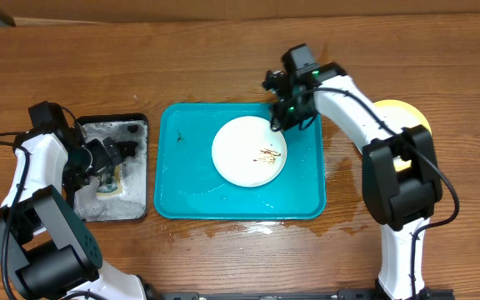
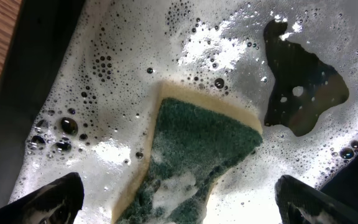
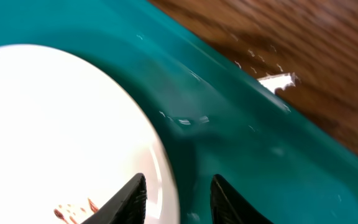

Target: Clean dirty plates on tray and stack at the side

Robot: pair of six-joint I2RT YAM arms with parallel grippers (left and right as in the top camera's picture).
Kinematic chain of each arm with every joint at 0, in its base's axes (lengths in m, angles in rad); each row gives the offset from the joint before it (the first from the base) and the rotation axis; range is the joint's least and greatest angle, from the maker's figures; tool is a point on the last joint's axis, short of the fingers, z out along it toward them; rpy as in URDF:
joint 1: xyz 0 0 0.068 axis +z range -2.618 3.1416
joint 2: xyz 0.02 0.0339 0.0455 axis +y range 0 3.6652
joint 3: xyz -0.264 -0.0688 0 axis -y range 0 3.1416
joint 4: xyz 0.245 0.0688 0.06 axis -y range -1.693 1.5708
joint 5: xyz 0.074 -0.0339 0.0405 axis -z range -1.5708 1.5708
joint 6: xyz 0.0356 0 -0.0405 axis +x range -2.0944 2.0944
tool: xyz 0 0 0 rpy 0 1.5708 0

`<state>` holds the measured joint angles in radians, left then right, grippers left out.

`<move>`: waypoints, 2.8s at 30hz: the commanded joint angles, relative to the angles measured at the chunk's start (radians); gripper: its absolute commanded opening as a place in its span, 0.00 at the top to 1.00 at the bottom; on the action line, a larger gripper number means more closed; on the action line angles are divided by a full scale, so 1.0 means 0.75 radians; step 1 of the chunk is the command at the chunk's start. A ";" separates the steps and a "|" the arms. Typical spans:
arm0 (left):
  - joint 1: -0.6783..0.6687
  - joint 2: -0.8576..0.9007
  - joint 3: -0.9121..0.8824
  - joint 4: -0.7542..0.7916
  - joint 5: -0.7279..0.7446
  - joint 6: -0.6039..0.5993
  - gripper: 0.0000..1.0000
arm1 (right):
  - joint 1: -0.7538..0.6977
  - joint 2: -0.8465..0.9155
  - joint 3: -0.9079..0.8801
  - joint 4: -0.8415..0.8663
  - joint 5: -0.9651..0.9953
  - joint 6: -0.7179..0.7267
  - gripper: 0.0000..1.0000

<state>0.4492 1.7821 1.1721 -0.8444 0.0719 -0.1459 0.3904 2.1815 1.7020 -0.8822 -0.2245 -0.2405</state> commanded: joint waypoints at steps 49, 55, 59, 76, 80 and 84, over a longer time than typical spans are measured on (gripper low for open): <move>-0.006 -0.027 0.013 0.001 0.009 0.025 0.00 | 0.131 -0.039 -0.104 -0.487 -0.421 1.469 0.96; -0.006 -0.027 0.013 0.001 0.009 0.025 0.00 | 0.152 -0.039 -0.103 -0.481 -0.316 1.420 0.96; -0.006 -0.027 0.013 0.001 0.009 0.025 0.00 | 0.123 -0.039 -0.103 -0.432 -0.295 1.142 0.81; -0.006 -0.027 0.013 0.001 0.009 0.025 0.00 | -0.087 -0.039 -0.044 -0.038 -0.342 0.421 0.46; -0.006 -0.027 0.013 0.001 0.009 0.025 0.00 | 0.006 -0.039 -0.045 0.024 -0.136 0.288 0.44; -0.006 -0.027 0.013 0.001 0.009 0.025 0.00 | 0.121 -0.037 -0.047 0.101 0.140 0.175 0.44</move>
<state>0.4492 1.7821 1.1721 -0.8440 0.0715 -0.1463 0.4129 2.1727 1.6440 -0.8394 -0.3134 0.0181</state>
